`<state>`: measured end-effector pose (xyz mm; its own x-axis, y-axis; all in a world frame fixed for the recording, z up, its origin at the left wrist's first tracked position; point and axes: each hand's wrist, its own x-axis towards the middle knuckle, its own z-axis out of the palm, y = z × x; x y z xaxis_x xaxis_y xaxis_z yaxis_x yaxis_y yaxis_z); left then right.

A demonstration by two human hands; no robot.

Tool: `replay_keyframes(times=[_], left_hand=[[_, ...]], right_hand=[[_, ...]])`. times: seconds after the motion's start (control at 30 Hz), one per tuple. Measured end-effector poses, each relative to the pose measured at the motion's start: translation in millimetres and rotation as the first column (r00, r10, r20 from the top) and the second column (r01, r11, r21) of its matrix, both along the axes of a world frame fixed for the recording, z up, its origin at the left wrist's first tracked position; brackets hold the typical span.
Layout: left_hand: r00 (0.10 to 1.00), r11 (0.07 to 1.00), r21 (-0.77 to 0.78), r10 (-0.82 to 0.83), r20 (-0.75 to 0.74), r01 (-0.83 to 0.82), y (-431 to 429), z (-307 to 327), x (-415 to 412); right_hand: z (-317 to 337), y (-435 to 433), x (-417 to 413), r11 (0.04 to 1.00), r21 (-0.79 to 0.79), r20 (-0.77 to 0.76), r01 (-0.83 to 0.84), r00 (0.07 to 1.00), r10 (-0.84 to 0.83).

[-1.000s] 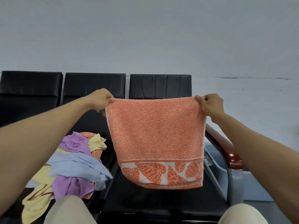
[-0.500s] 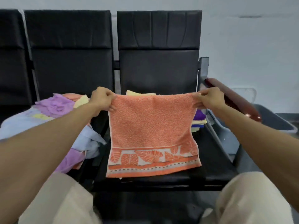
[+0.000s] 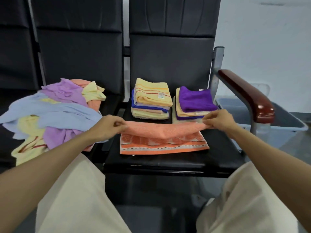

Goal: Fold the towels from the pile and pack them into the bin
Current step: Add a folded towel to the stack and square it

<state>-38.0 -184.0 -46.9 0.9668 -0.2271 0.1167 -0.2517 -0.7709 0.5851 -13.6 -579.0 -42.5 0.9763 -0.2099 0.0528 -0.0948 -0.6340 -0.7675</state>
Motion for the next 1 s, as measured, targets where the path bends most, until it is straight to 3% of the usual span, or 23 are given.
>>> replay_keyframes(times=[0.17, 0.27, 0.37, 0.47, 0.63, 0.77, 1.0], left_hand=[[0.968, 0.957, 0.218, -0.146, -0.204, 0.190, -2.1, -16.3, -13.8], [0.930, 0.950, 0.210, -0.150, -0.334, 0.229, -3.4, -22.8, -10.2], [0.962, 0.983, 0.155, -0.050, -0.267, 0.094, -5.6, -24.9, 3.7], [0.967, 0.982, 0.109, 0.173, -0.186, -0.155, -5.8, -32.6, 23.0], [0.860, 0.946, 0.114, 0.324, -0.395, -0.304, -18.2, -42.5, 38.2], [0.835, 0.948, 0.073, 0.307, -0.457, -0.309, -23.9, -50.0, 43.6], [0.880, 0.906, -0.216, 0.259, -0.397, -0.365, -31.1, -45.0, 48.9]], right_hand=[[-18.0, -8.7, -11.5, 0.972, -0.201, -0.206, -0.123, 0.975, 0.081], [-33.8, -9.0, -12.6, 0.954, -0.270, -0.286, -0.132, 0.957, 0.052], [-47.9, -7.4, -5.5, 0.942, -0.323, -0.303, -0.094, 0.953, -0.009], [-52.6, -1.3, 3.5, 0.957, -0.289, -0.288, -0.018, 0.955, -0.069], [-56.1, 9.0, 20.1, 0.957, -0.288, -0.395, -0.015, 0.913, -0.104], [-52.6, 11.8, 34.4, 0.994, -0.106, -0.487, 0.000, 0.872, -0.052], [-48.8, 15.7, 28.4, 0.968, 0.249, -0.495, -0.024, 0.856, 0.149]])
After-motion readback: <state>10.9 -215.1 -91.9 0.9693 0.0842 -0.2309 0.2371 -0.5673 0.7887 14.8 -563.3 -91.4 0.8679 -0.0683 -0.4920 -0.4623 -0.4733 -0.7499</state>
